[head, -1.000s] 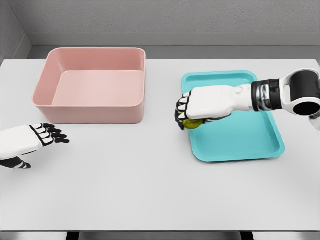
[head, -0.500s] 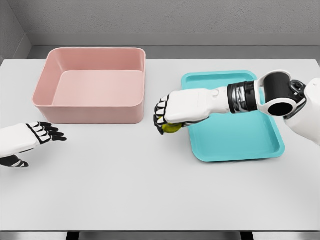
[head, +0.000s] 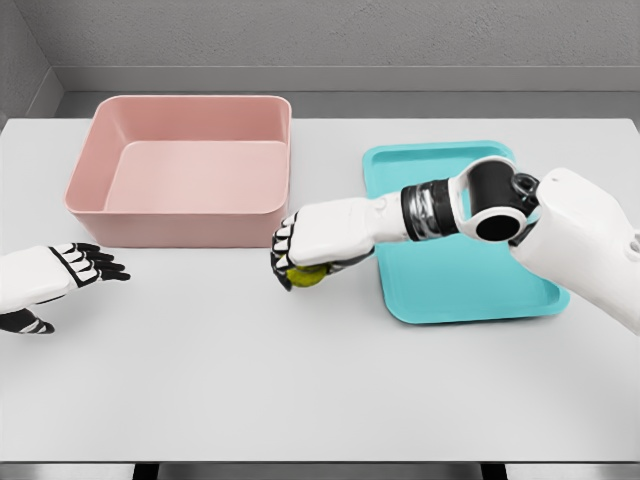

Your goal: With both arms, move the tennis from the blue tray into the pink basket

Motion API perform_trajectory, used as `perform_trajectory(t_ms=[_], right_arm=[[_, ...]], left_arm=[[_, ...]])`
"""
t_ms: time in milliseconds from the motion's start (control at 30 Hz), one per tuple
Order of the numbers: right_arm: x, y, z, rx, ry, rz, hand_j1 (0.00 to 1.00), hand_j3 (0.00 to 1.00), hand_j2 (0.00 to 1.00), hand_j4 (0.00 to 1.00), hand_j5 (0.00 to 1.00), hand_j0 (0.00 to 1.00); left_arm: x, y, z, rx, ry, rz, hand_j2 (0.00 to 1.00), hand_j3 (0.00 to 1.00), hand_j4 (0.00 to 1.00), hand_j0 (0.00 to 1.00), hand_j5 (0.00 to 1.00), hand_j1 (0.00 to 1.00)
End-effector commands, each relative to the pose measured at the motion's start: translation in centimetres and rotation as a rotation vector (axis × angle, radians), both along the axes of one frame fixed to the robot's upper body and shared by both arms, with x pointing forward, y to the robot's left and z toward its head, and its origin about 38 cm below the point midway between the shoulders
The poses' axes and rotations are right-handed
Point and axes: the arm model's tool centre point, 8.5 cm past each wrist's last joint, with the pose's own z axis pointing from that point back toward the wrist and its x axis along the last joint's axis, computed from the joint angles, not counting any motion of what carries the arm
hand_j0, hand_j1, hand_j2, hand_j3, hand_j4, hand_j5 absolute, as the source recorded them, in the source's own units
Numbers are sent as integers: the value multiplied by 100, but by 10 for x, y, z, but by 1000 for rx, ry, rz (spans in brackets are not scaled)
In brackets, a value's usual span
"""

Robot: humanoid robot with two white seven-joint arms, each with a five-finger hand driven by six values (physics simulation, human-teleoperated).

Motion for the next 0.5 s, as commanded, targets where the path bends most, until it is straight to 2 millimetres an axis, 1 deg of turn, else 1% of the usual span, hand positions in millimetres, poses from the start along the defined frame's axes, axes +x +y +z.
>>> perform_trajectory(t_ms=[0, 167, 333, 467], right_arm=[[-6, 11, -6, -2, 19, 27, 51, 51, 51, 51, 51, 51], [-10, 19, -7, 4, 21, 47, 50, 50, 50, 50, 50, 50], [-19, 41, -11, 12, 33, 94, 50, 50, 50, 50, 50, 50], [-22, 54, -11, 19, 30, 117, 50, 50, 50, 50, 50, 50]], left_arm=[[0, 0, 1, -4, 1, 3, 100, 100, 100, 100, 100, 100], [0, 1, 1, -1, 0, 3, 100, 100, 100, 100, 100, 100], [0, 1, 2, -2, 0, 2, 100, 100, 100, 100, 100, 100], [0, 0, 1, -3, -1, 1, 100, 100, 100, 100, 100, 100]])
